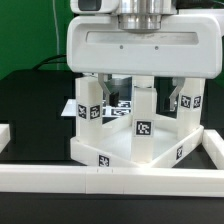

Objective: Assemble desk

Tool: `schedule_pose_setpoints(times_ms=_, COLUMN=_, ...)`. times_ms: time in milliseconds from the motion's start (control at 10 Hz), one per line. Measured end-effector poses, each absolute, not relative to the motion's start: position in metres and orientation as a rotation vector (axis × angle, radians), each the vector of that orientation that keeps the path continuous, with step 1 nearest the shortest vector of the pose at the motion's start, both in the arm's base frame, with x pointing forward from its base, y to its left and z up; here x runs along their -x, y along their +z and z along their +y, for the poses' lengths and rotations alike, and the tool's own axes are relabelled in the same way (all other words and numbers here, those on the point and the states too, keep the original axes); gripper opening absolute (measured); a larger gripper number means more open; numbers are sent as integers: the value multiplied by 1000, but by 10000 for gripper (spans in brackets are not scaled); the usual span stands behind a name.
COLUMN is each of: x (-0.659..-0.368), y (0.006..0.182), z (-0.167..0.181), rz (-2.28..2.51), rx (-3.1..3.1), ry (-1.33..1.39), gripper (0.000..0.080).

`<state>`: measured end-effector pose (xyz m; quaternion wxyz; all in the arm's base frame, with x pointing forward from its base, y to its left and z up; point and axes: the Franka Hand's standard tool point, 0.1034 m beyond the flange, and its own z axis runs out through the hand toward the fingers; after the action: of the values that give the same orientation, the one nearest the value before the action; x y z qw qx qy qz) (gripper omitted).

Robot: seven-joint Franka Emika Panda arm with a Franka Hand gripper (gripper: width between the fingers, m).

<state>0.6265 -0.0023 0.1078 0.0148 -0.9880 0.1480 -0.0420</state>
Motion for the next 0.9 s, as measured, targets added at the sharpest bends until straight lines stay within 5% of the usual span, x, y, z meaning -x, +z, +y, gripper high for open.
schedule_pose_setpoints(times_ms=600, x=-629, y=109, z=-2, rz=178, rx=3124, ry=-138, gripper=623)
schedule_pose_setpoints(times_ms=700, x=-628, y=109, z=-2, rz=178, rx=3124, ry=-138, gripper=442)
schedule_pose_setpoints(times_ms=800, x=-628, y=109, z=-2, rz=199, rx=3122, ry=-137, gripper=442)
schedule_pose_setpoints(times_ms=900, x=-628, y=109, z=-2, rz=222, rx=3121, ry=-136, gripper=287)
